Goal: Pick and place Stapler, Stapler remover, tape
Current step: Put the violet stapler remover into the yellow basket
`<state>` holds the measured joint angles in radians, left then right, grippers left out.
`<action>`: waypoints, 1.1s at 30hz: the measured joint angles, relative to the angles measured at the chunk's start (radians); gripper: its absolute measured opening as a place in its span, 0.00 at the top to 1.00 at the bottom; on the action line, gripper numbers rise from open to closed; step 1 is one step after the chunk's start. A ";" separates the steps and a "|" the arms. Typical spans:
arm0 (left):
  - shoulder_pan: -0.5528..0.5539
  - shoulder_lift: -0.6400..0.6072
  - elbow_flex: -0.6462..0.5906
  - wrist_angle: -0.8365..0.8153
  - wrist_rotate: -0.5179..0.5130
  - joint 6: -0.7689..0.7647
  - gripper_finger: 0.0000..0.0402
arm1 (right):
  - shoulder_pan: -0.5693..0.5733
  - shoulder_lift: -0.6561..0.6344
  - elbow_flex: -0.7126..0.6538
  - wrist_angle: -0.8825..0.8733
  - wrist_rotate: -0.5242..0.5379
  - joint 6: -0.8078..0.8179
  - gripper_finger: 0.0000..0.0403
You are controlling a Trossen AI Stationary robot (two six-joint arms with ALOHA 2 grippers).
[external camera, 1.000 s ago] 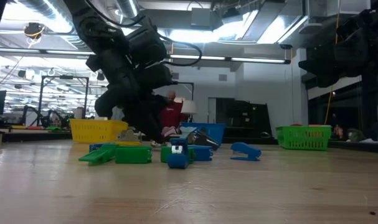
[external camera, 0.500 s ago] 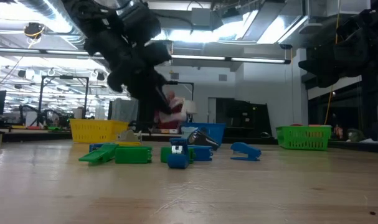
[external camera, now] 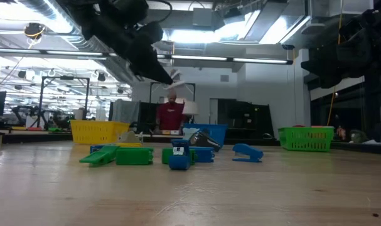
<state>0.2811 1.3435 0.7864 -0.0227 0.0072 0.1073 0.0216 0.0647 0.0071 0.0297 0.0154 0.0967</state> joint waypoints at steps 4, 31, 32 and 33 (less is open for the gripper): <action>0.019 -0.047 0.000 -0.084 -0.042 0.031 0.90 | 0.000 0.000 0.000 0.000 0.000 0.000 0.48; 0.144 -0.176 0.000 -0.437 -0.324 -0.196 0.89 | 0.000 0.000 0.000 0.000 0.000 0.000 0.48; 0.147 -0.187 0.000 -0.458 -0.332 -0.208 0.89 | 0.000 0.000 0.000 0.000 0.000 0.000 0.48; 0.152 -0.198 0.000 -0.479 -0.339 -0.222 0.90 | 0.000 0.000 0.000 0.000 0.000 0.000 0.48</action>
<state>0.4335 1.1459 0.7860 -0.5012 -0.3319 -0.1151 0.0219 0.0649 0.0067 0.0299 0.0154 0.0967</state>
